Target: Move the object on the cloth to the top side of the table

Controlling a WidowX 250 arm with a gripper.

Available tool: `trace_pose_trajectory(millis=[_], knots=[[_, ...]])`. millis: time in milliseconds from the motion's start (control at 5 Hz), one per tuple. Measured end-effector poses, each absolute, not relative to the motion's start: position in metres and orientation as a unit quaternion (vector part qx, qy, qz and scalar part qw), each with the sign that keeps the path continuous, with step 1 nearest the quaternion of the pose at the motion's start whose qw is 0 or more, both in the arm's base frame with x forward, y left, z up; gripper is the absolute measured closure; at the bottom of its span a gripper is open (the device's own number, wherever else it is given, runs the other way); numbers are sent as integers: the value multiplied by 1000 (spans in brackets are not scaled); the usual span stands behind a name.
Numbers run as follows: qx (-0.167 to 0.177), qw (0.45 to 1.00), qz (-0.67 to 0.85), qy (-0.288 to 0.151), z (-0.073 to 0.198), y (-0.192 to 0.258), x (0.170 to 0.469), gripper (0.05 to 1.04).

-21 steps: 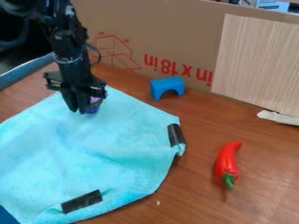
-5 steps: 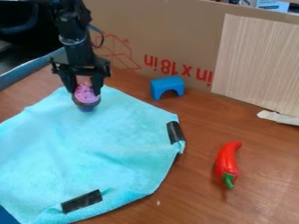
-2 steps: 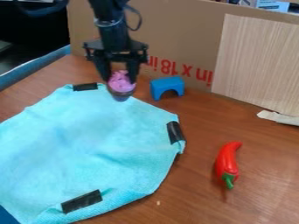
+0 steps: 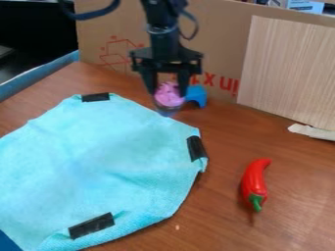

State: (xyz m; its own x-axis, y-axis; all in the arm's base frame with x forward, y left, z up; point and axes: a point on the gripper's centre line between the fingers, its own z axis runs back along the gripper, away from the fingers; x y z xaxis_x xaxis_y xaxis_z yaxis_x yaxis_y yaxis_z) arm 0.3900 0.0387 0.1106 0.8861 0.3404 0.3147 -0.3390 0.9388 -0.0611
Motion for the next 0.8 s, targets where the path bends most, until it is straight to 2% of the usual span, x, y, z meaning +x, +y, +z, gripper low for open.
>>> trace_pose_trajectory(millis=[600,800], knots=[[3,977,166,-134,78,-27,415,366],[-4,976,167,-138,78,-41,423,366]])
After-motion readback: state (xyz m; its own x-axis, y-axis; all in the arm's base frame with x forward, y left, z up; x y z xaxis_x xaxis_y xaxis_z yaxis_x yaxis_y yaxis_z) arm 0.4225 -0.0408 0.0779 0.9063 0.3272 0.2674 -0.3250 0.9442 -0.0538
